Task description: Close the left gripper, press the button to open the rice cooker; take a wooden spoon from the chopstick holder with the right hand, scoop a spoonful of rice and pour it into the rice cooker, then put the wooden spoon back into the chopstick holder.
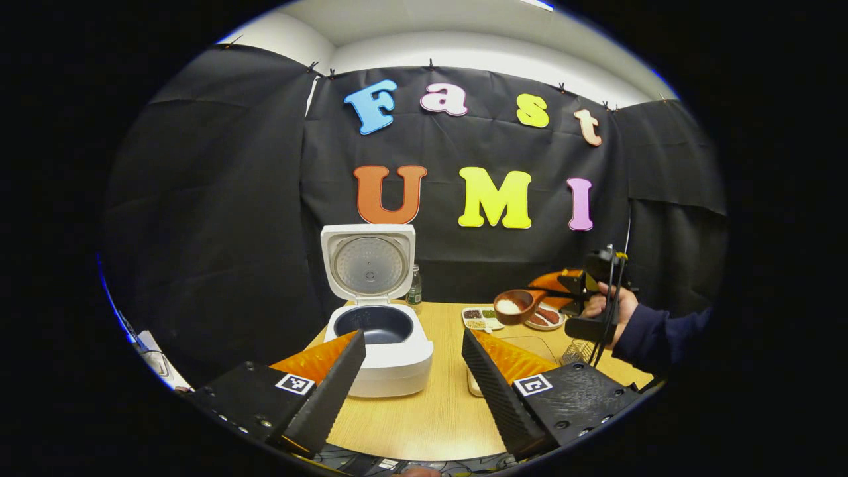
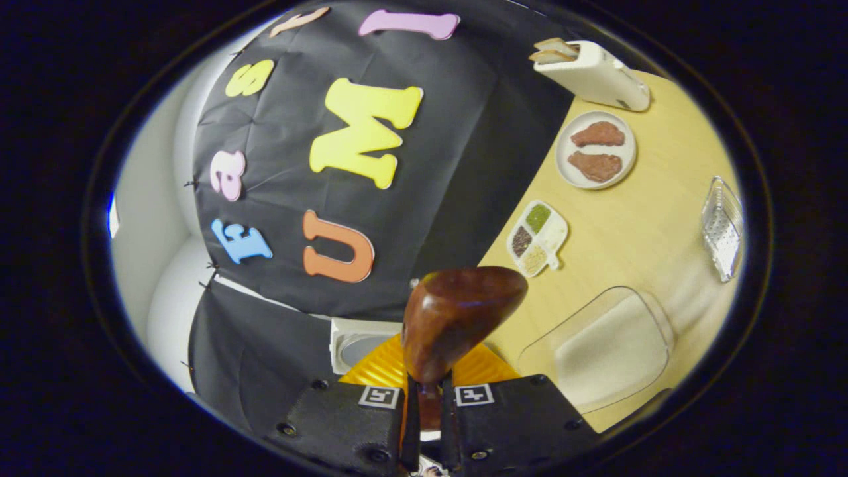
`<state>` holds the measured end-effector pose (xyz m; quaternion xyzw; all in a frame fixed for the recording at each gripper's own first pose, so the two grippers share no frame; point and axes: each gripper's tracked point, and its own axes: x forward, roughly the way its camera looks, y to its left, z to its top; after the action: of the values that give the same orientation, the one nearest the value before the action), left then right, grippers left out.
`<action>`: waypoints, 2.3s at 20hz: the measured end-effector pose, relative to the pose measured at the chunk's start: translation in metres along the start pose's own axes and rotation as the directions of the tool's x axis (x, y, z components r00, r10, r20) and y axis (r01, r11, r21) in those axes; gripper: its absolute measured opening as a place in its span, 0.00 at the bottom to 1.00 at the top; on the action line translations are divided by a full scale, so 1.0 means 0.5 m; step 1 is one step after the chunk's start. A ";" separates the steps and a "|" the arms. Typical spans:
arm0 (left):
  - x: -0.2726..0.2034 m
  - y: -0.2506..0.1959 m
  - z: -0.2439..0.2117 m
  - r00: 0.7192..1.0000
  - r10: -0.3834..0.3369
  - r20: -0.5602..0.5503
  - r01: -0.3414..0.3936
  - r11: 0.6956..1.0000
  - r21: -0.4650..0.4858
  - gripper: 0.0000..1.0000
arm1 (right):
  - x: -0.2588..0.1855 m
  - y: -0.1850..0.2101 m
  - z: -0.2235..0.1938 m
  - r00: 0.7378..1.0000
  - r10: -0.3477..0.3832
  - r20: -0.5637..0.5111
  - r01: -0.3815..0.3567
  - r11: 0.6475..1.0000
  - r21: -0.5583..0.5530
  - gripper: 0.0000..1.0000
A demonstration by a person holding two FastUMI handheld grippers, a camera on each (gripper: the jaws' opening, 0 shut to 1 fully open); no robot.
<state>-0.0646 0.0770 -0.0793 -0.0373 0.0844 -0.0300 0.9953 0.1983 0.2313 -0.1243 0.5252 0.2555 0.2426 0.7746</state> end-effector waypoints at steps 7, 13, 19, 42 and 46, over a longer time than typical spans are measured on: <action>-0.042 0.023 -0.009 1.000 -0.003 0.031 0.005 0.999 -0.047 0.94 | 0.146 0.129 -0.151 0.993 -0.021 -0.117 0.005 0.991 -0.135 0.17; -0.072 0.086 -0.035 0.998 0.057 0.041 -0.054 0.996 -0.074 0.94 | 0.307 0.156 -0.265 0.982 -0.087 -0.166 0.047 0.972 -0.231 0.17; -0.092 0.123 -0.041 0.994 0.089 0.061 -0.081 0.989 -0.127 0.94 | 0.415 0.151 -0.340 0.973 -0.189 -0.131 0.100 0.861 -0.499 0.17; -0.108 0.151 -0.053 0.993 0.114 0.038 -0.106 0.982 -0.156 0.94 | 0.497 0.094 -0.483 0.952 -0.306 0.025 0.007 -0.059 -0.998 0.18; -0.111 0.148 -0.051 0.995 0.094 0.044 -0.086 0.986 -0.146 0.94 | 0.493 0.122 -0.498 0.960 -0.276 0.041 -0.019 -0.213 -0.977 0.18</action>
<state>-0.1197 0.1526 -0.1008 -0.1058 0.0625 0.0222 0.9922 0.2151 0.5822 -0.1809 -0.3219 0.0996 0.3177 0.8863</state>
